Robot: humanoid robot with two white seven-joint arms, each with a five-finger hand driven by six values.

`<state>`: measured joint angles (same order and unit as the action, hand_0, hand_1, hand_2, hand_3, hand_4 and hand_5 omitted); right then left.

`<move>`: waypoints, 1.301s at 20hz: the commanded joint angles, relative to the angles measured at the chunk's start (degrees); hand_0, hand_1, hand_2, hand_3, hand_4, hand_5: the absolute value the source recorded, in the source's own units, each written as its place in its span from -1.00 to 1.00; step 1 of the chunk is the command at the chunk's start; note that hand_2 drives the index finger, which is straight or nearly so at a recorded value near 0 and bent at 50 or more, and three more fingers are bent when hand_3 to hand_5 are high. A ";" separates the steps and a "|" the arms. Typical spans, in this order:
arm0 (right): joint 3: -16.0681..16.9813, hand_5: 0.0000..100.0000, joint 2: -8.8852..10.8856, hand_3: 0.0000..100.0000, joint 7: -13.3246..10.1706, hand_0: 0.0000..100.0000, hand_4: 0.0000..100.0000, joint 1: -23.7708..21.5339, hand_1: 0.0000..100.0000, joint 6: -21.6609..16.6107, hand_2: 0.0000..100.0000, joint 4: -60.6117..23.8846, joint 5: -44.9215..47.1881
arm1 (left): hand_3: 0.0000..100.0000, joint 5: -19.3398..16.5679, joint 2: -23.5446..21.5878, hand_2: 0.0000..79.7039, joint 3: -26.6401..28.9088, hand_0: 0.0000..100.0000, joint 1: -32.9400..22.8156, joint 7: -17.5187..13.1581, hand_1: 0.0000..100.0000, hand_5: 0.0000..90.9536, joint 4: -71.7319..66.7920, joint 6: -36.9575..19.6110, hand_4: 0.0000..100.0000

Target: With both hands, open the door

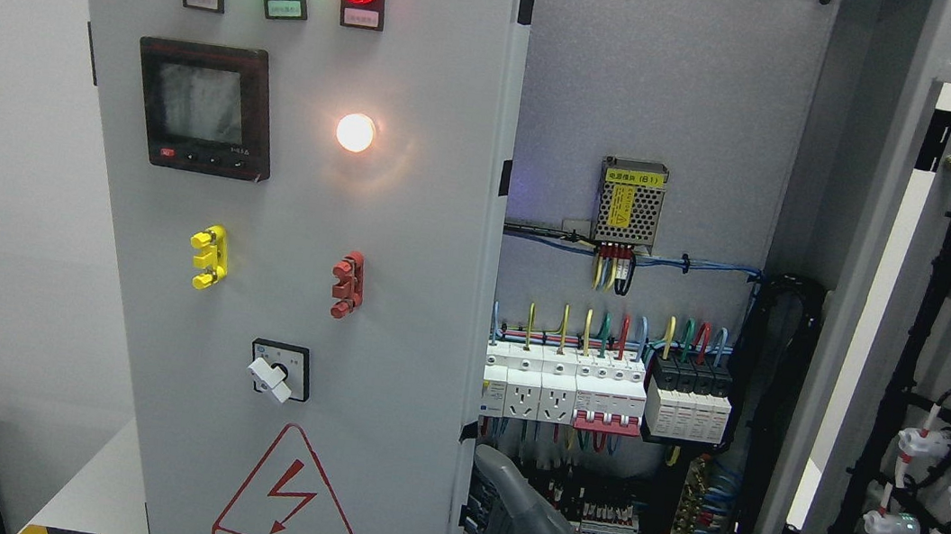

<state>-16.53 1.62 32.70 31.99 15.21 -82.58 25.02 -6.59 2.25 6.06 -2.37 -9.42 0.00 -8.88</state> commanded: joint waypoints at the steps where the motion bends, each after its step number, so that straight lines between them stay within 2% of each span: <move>1: -0.79 -1.00 0.40 -1.00 1.84 -0.24 -1.00 0.00 -1.00 0.00 -1.00 -0.39 0.12 | -1.00 0.00 0.04 -1.00 0.00 -1.00 0.00 0.01 -1.00 -1.00 -0.88 0.09 -1.00; 4: -0.79 -1.00 0.40 -1.00 2.28 -0.24 -1.00 -0.09 -1.00 0.00 -1.00 -0.48 0.12 | -1.00 0.00 0.04 -1.00 0.00 -1.00 0.00 0.01 -1.00 -1.00 -0.88 0.00 -1.00; 7: -1.23 -1.00 0.40 -1.00 4.21 -0.24 -1.00 -0.09 -1.00 0.00 -1.00 -1.09 0.47 | -1.00 0.00 -0.05 -1.00 0.00 -1.00 0.00 0.01 -1.00 -1.00 -0.88 0.00 -1.00; 15: -1.58 -1.00 0.49 -1.00 4.74 -0.24 -1.00 -1.23 -1.00 0.00 -1.00 -3.02 0.73 | -1.00 0.00 -0.05 -1.00 0.00 -1.00 0.00 0.01 -1.00 -1.00 -0.88 0.00 -1.00; 26: -2.81 -1.00 1.19 -1.00 7.73 -0.23 -1.00 -2.99 -1.00 0.00 -1.00 -5.75 3.28 | -1.00 0.00 0.04 -1.00 0.00 -1.00 0.00 0.01 -1.00 -1.00 -0.88 0.00 -1.00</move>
<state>-18.51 2.35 39.89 29.85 15.17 -85.96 27.78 -6.59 2.25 6.06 -2.37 -9.42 0.00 -9.01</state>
